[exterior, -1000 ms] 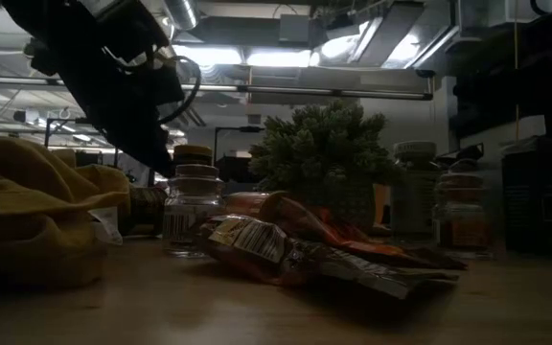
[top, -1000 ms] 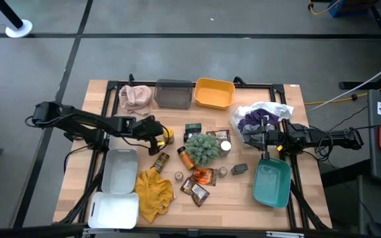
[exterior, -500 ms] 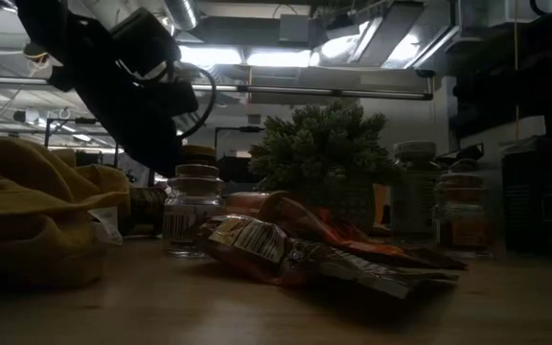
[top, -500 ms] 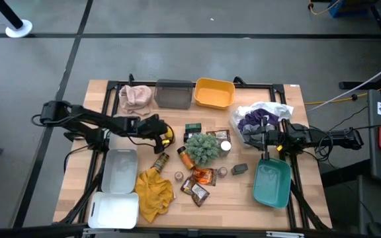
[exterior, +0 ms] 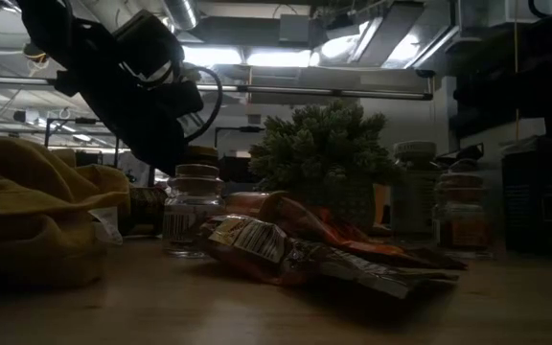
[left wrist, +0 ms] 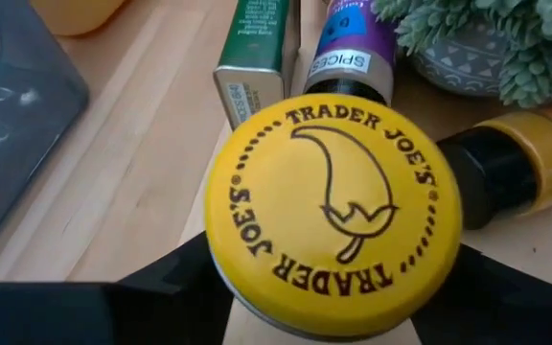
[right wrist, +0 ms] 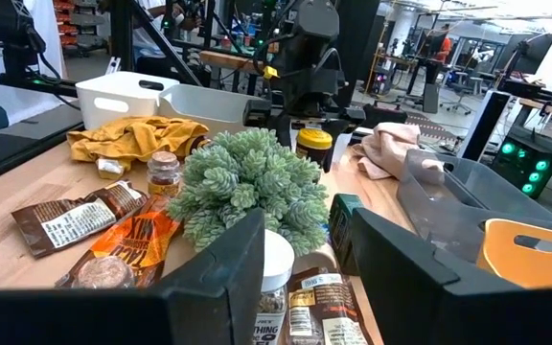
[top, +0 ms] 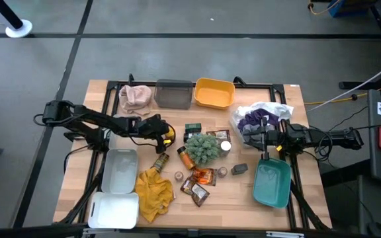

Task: Sort spices by type
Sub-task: Put the yellow spice bottle into the transparent bin

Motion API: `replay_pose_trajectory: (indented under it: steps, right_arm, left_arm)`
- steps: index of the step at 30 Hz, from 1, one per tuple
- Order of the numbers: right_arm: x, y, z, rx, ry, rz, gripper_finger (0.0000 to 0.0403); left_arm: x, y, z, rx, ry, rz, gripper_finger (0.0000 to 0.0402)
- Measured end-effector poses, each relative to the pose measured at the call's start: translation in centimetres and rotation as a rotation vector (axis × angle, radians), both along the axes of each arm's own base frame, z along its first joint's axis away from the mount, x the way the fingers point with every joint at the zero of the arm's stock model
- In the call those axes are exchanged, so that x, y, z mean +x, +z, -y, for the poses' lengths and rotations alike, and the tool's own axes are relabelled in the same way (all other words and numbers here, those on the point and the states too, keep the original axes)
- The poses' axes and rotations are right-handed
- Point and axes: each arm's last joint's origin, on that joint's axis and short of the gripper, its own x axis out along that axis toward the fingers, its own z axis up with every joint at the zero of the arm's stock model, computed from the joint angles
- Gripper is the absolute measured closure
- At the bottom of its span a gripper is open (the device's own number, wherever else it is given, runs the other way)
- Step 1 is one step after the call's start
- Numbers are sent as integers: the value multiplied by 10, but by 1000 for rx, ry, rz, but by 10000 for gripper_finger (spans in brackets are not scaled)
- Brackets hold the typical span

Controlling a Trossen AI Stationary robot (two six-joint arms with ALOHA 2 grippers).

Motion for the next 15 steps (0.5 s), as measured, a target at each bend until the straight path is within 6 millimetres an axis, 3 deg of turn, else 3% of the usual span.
replay_pose_trajectory:
  steps: [6,15]
  right_arm:
    - [0,0,0,0,0,0,244]
    - [0,0,0,0,0,0,244]
  left_arm:
    - [0,0,0,-31,31,13,240]
    - [0,1,-5,-80,93,39,240]
